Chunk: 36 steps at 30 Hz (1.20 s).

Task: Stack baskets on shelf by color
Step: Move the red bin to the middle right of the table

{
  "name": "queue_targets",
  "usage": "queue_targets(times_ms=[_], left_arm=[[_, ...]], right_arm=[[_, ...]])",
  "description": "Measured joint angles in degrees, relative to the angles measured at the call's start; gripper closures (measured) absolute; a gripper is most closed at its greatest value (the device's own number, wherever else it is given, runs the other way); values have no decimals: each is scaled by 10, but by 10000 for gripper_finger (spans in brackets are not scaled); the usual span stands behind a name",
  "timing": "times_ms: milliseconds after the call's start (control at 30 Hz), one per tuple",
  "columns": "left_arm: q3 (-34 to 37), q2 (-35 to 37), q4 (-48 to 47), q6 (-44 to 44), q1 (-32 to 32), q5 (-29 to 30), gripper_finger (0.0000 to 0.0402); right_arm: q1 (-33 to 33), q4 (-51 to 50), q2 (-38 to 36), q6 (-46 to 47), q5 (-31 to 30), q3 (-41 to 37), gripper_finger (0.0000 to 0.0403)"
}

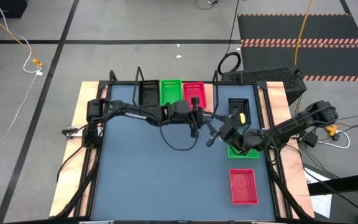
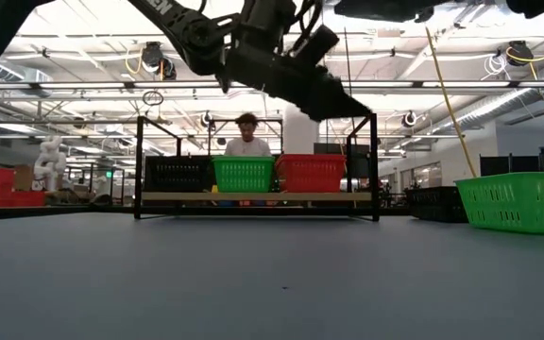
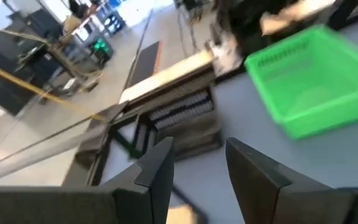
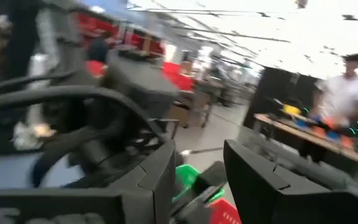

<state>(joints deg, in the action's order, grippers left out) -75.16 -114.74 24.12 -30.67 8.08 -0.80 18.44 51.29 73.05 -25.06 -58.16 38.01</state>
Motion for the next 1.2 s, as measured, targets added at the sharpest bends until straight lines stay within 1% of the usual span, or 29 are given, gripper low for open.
queue_targets(times_ms=[67,233,400,500,533,600,700,733,767,800,833,967,1033,1100,1133,1200], left_arm=[[1,-2,-4,-13,5,19,254],[0,-2,11,-31,23,24,254],[0,-2,53,-16,29,24,254],[0,-2,60,2,26,24,254],[0,-2,61,14,24,24,254],[0,-2,68,52,19,11,254],[-2,-19,99,116,15,-44,254],[-1,-23,94,133,14,-60,254],[0,-27,92,146,11,-64,254],[0,-31,94,155,6,-61,254],[0,-34,102,163,-1,-52,254],[0,-43,121,167,-36,-15,254],[0,-46,115,158,-58,3,254],[0,-46,115,144,-87,27,254],[0,-45,115,138,-100,51,254],[0,-44,116,127,-127,117,254]], right_arm=[[-2,-18,-7,-20,28,-8,273],[-30,-38,-24,-35,27,-34,273],[-54,-33,-58,-48,28,-38,273],[-54,-39,-93,-40,30,-38,273],[-52,-50,-106,-34,41,-38,273],[-52,-67,-129,-30,91,-38,273],[-52,-72,-159,-35,218,-38,273],[-52,-74,-168,-43,260,-38,273],[-52,-76,-176,-51,299,-38,273],[-52,-81,-183,-61,327,-38,273],[-52,-88,-189,-74,338,-38,273],[-53,-94,-205,-121,342,-38,273],[-53,-81,-212,-125,344,-38,273],[-47,-59,-217,-106,344,-38,273],[-40,-44,-218,-78,345,-38,273],[-24,-11,-221,-10,374,-38,273]])
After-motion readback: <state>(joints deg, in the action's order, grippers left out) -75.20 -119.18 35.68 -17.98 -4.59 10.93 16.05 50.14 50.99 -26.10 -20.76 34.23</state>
